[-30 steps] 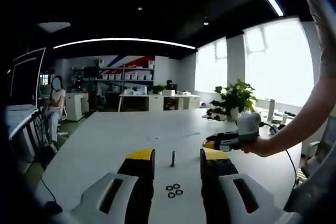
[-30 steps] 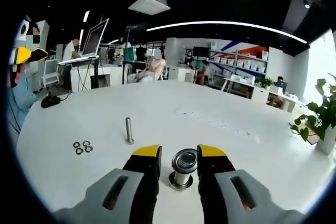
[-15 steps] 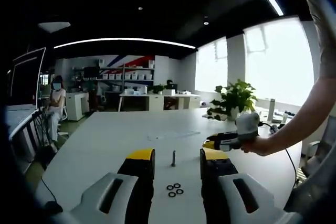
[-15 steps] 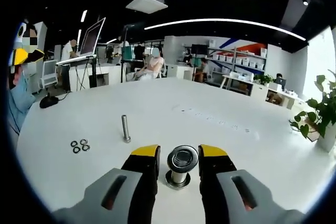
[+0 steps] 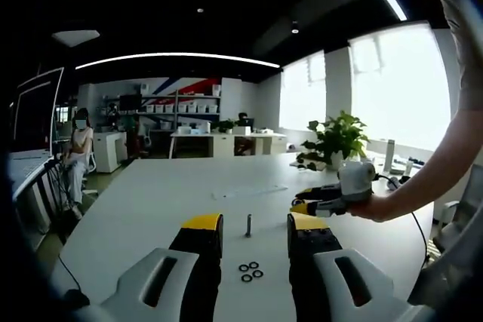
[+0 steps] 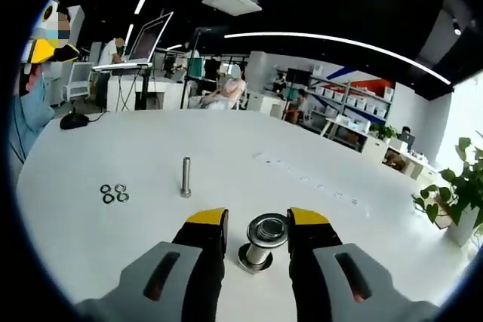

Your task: Place the washer onto the threaded stud by aligning its center hole with the stud, sliding it down to the base, and recovering from edge contact or off-axis alignment until the washer reaches the visible bottom stop.

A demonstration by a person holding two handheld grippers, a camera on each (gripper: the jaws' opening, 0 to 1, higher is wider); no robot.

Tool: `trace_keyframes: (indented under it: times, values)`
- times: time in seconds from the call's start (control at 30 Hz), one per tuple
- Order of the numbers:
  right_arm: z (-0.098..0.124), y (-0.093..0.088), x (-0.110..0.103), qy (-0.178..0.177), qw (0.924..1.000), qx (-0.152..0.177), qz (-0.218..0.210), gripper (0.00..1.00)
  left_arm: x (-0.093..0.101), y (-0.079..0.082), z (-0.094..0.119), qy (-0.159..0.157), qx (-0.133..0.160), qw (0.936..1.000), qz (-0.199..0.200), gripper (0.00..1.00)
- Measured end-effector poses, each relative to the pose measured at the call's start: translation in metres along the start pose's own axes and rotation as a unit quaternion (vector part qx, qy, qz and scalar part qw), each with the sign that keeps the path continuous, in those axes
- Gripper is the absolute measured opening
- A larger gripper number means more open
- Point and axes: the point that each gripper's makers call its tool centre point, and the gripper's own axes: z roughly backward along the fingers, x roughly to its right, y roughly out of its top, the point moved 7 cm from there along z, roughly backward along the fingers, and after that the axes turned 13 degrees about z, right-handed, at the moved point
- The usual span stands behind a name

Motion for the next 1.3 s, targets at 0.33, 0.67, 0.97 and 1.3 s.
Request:
trace_keyframes:
  times: [0.33, 0.67, 0.97, 1.3]
  values:
    - [0.002, -0.005, 0.002, -0.002, 0.9999, -0.01, -0.006, 0.33, -0.002, -0.002, 0.0, 0.003, -0.002, 1.0, 0.004, 0.32]
    - [0.004, -0.007, 0.007, -0.012, 0.9992, -0.01, -0.037, 0.34, -0.001, -0.002, 0.0, 0.002, 0.001, 1.0, 0.006, 0.33]
    - [0.022, 0.003, 0.005, -0.021, 0.9974, 0.004, -0.069, 0.35, 0.001, 0.006, 0.003, 0.001, 0.005, 1.0, -0.001, 0.33]
    - [0.063, 0.019, 0.007, -0.055, 0.9928, 0.009, -0.106, 0.36, 0.006, 0.019, 0.011, -0.007, 0.011, 0.9999, -0.011, 0.33]
